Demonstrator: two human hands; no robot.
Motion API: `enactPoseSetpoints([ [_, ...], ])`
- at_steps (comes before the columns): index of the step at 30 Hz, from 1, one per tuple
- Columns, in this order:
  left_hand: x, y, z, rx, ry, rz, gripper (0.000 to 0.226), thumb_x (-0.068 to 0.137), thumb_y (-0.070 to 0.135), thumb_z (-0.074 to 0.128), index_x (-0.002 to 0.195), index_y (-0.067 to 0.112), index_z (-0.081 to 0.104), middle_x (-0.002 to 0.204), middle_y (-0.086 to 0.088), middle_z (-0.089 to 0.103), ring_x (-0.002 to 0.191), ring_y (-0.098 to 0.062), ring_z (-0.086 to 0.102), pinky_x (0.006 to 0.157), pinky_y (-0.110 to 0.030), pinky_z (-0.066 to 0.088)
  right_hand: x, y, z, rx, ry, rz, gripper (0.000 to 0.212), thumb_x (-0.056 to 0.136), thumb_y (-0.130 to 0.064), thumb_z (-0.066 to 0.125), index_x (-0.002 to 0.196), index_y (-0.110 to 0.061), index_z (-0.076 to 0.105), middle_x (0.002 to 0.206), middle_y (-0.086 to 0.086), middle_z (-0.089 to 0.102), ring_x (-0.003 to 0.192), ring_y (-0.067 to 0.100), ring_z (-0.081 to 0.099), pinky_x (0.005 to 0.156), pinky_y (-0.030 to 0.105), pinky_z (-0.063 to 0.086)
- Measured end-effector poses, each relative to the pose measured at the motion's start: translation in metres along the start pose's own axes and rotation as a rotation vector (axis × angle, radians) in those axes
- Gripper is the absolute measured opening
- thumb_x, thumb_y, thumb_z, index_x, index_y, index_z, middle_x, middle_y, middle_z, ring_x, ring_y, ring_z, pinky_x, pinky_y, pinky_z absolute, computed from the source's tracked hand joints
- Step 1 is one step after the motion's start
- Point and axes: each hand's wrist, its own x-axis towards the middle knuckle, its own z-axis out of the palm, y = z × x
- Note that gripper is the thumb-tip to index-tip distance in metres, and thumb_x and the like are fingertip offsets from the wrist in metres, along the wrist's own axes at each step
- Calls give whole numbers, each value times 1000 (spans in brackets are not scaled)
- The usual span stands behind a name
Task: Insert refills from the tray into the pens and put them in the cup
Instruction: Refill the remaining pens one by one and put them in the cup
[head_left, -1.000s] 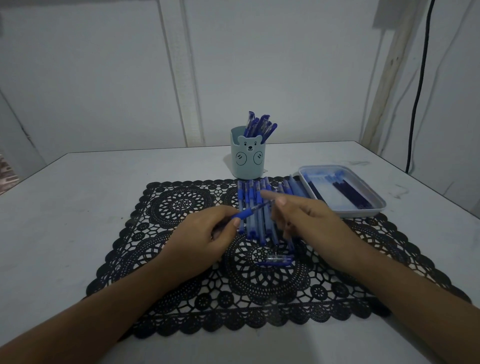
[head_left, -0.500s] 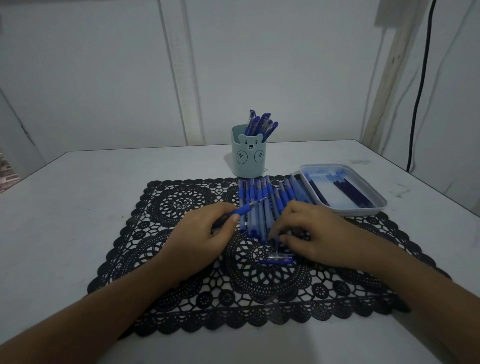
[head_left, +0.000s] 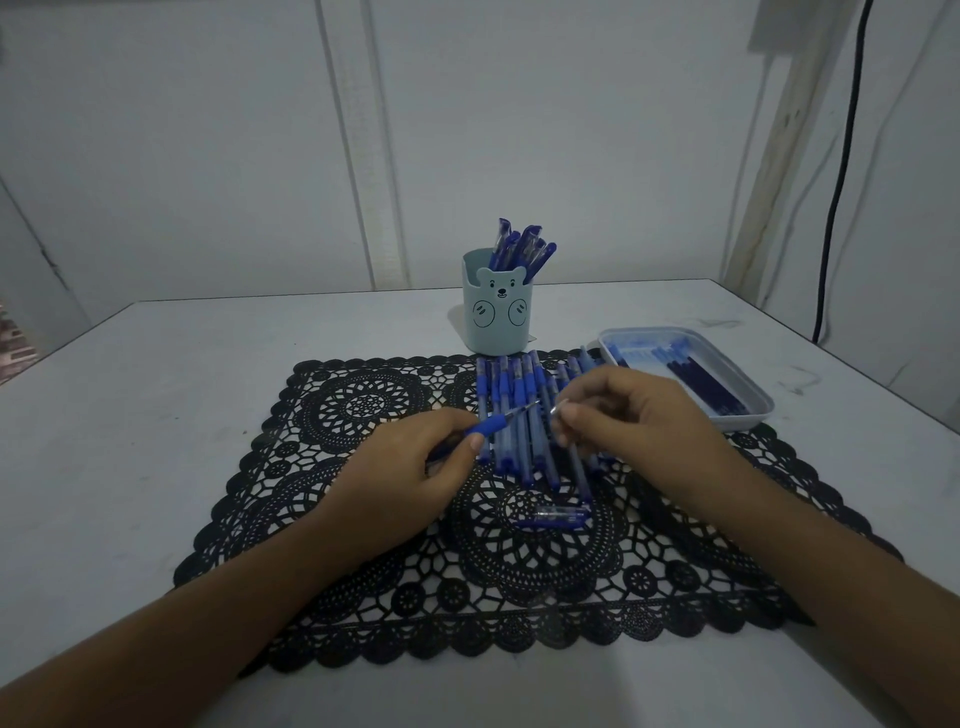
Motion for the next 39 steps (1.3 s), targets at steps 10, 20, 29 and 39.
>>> enactPoseSetpoints([
  [10,0,1,0,53,-19,33,36,86,46,37,102,26,62,75,19,59,79,-1,53,65,-13,41,0,0,10,151,53,-16,11,83,-3,59,85,-11,65,71,-1,71,66,7,66,62,16,52],
  [20,-2,2,1,141,-55,159,37,89,41,37,105,20,62,81,15,60,70,3,49,62,-10,40,-6,3,15,-390,4,-184,25,89,-33,51,67,-21,58,56,-2,56,50,9,50,49,17,41],
  [29,-3,2,2,159,-46,215,33,90,37,40,104,18,63,80,16,57,67,5,45,60,-8,37,-5,-3,3,-461,-170,-169,11,89,-24,54,80,-29,51,64,-10,55,58,2,52,49,14,39],
  [39,-3,0,2,152,-54,210,33,91,39,38,105,20,62,79,21,52,65,10,45,60,-7,36,-5,2,6,-550,-182,-215,15,91,-33,49,75,-34,49,61,-11,55,60,4,53,52,15,39],
])
